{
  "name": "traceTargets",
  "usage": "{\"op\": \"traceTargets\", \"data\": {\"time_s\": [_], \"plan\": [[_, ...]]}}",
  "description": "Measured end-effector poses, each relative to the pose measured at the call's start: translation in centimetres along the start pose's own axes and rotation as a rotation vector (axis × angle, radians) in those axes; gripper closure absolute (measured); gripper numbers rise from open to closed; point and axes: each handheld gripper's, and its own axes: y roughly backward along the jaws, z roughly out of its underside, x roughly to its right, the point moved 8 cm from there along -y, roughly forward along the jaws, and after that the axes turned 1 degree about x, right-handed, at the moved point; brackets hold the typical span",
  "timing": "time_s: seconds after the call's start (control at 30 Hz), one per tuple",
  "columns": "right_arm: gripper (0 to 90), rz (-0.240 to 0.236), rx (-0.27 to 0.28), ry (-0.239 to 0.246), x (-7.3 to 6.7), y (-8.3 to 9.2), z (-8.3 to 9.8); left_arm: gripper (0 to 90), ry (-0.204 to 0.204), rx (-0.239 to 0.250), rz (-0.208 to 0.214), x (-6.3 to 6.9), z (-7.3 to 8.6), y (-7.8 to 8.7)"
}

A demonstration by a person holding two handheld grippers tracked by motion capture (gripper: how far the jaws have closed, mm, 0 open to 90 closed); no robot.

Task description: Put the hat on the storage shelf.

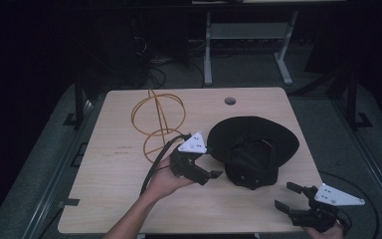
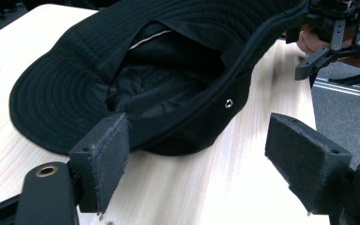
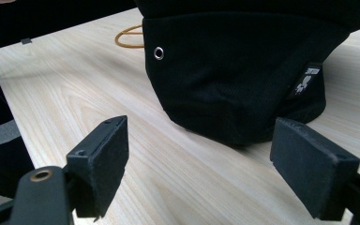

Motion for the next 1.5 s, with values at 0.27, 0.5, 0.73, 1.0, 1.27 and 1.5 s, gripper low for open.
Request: {"op": "traceTargets", "data": {"time_s": [0.27, 0.5, 0.73, 1.0, 1.27, 1.5], "plan": [[19.3, -0.002, -0.004, 0.001, 0.1, -0.1, 0.1, 25.7, -0.031, -0.042, 0.01, -0.5, -0.3, -1.9], [18.9, 0.005, 0.002, 0.003, 0.4, -0.2, 0.0, 43.9, -0.056, -0.07, 0.031, -0.5, -0.6, -3.5], [18.9, 0.009, -0.001, 0.003, 0.7, -0.3, 0.1, 62.2, -0.086, -0.07, 0.064, 0.1, -0.4, -3.8], [19.6, 0.02, -0.006, -0.008, 1.2, -0.8, 0.1, 75.5, -0.103, -0.048, 0.1, 1.1, 0.0, -3.5], [20.8, 0.011, -0.029, -0.007, 1.4, -1.8, 0.0, 83.3, -0.117, -0.018, 0.14, 2.0, 0.2, -2.5], [21.4, 0.023, -0.038, -0.006, 1.7, -2.5, -0.2, 85.4, -0.099, 0.021, 0.172, 2.5, 0.2, -2.0]]}}
